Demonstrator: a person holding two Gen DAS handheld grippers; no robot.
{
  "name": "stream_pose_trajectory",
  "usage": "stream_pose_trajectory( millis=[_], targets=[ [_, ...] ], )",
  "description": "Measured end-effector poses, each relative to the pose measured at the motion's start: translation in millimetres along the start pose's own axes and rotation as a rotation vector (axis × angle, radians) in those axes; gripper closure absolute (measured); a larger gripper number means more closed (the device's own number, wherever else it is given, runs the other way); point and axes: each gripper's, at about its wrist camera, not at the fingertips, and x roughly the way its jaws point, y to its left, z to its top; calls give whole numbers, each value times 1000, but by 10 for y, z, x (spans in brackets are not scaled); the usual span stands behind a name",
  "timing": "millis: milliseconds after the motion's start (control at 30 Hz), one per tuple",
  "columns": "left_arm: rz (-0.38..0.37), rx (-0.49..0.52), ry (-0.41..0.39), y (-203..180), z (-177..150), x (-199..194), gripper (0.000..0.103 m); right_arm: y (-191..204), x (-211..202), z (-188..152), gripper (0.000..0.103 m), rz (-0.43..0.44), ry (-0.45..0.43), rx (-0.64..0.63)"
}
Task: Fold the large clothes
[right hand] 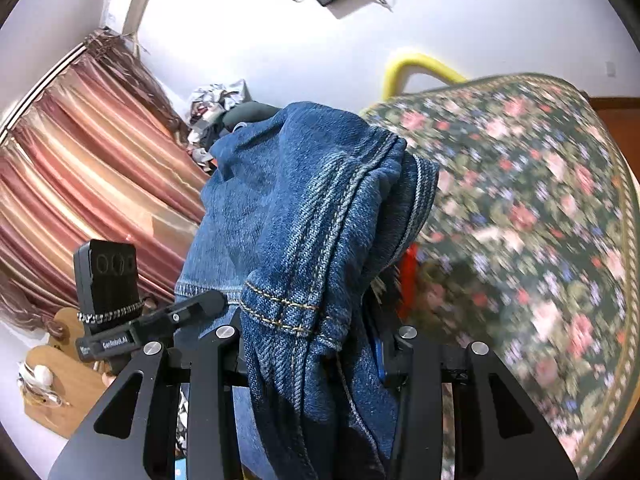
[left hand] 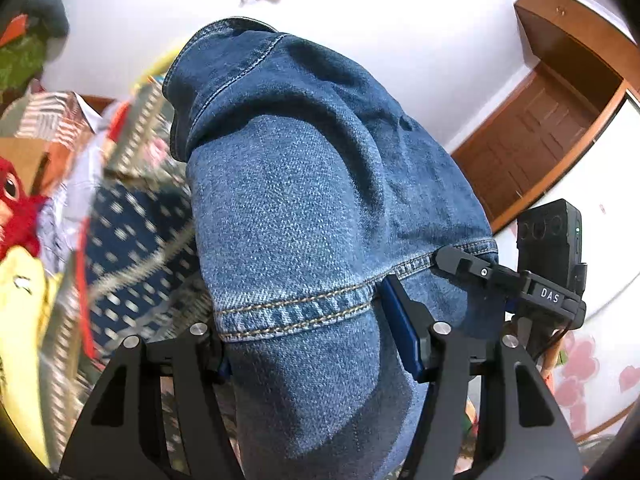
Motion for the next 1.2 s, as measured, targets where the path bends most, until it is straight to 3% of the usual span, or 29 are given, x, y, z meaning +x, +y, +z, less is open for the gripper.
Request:
stream_pose_trajectory(
  millis=[233, 400, 533, 600, 733, 967, 1033, 1200],
  targets=[
    [100, -60, -26, 680, 154, -27, 41, 18, 775, 126, 67, 48, 39, 37],
    [196, -128, 22, 1423, 138, 257, 41, -232, 1541, 24, 67, 57, 99, 115],
    [285, -188, 74, 1961, 8, 625, 41, -600, 2100, -192, 65, -38, 192, 220],
    [303, -173, 85, 2097, -58, 694, 41, -787, 2268, -298, 60, -38, 229, 251],
    [284, -158, 82, 2045, -115, 642, 36, -783, 2187, -298, 55, -49, 233, 188],
    [458, 36, 63, 1626, -297, 530, 32, -466, 1718, -401, 49, -229, 200, 12],
    [480, 71, 61, 1515, -400, 446, 27, -455, 1646, -459, 45, -254, 203, 2],
    [564, 135, 38, 1293, -654, 234, 26, -323, 1343, -627, 45, -268, 187, -21]
  ],
)
